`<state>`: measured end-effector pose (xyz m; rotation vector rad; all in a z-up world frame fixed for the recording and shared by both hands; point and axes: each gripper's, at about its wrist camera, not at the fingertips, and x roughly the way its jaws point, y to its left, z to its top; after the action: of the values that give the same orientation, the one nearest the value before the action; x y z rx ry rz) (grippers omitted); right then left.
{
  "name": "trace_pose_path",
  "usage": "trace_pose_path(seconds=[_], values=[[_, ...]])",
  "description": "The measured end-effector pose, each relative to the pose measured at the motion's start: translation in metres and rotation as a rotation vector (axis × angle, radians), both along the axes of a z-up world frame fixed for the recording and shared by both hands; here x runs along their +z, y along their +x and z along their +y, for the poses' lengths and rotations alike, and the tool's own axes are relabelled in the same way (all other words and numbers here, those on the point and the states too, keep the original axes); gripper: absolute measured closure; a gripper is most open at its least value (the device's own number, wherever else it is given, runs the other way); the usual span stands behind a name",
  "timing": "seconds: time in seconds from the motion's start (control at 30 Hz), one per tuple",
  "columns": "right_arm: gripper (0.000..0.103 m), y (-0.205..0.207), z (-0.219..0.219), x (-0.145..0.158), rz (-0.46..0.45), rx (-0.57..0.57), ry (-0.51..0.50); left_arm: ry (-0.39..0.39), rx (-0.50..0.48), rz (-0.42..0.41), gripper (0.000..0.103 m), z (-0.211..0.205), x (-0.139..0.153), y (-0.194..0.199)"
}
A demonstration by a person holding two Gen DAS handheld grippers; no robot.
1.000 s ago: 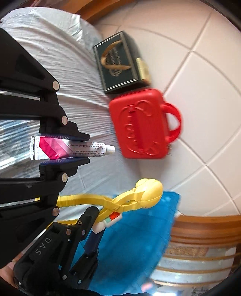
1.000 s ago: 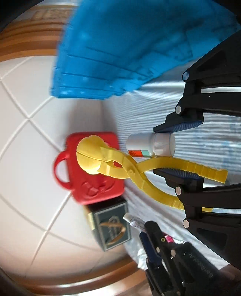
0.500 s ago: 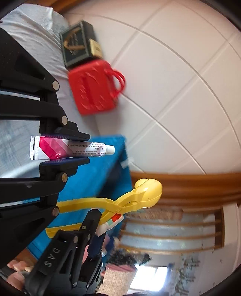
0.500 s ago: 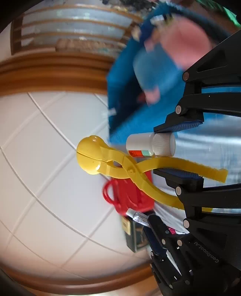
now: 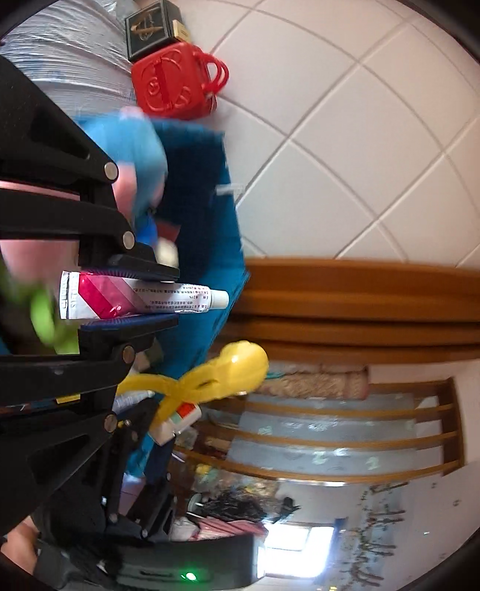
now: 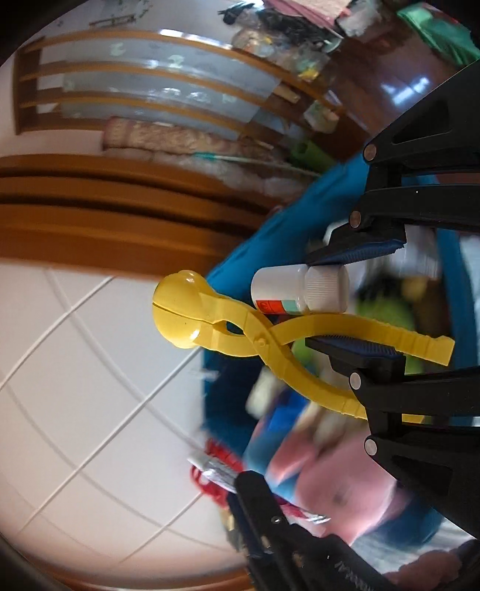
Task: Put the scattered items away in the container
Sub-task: 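Carry the tube, yellow clip and bottle over the crate, then open both tools to drop the items into the crate and withdraw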
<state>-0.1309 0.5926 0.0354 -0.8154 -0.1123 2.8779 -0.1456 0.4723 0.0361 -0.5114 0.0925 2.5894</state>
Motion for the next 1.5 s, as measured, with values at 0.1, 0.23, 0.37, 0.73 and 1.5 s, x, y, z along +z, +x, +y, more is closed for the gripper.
trace_pose_path(seconds=[0.1, 0.23, 0.37, 0.73, 1.5], values=[[0.067, -0.010, 0.043, -0.013, -0.054, 0.020, -0.019, -0.027, 0.012, -0.047, 0.085, 0.045, -0.003, -0.009], [0.067, -0.030, 0.067, -0.038, -0.134, 0.076, -0.024, -0.101, 0.062, -0.122, 0.085, 0.078, -0.028, -0.029], [0.067, -0.043, 0.080, -0.067, -0.208, 0.142, -0.045, -0.149, 0.134, -0.228, 0.085, 0.084, -0.064, -0.052], [0.066, -0.042, 0.081, -0.077, -0.220, 0.217, -0.055, -0.181, 0.168, -0.269, 0.065, 0.088, -0.073, -0.054], [0.000, 0.015, 0.083, -0.041, -0.094, 0.201, -0.090, -0.094, 0.260, -0.146, 0.001, 0.028, -0.027, 0.028]])
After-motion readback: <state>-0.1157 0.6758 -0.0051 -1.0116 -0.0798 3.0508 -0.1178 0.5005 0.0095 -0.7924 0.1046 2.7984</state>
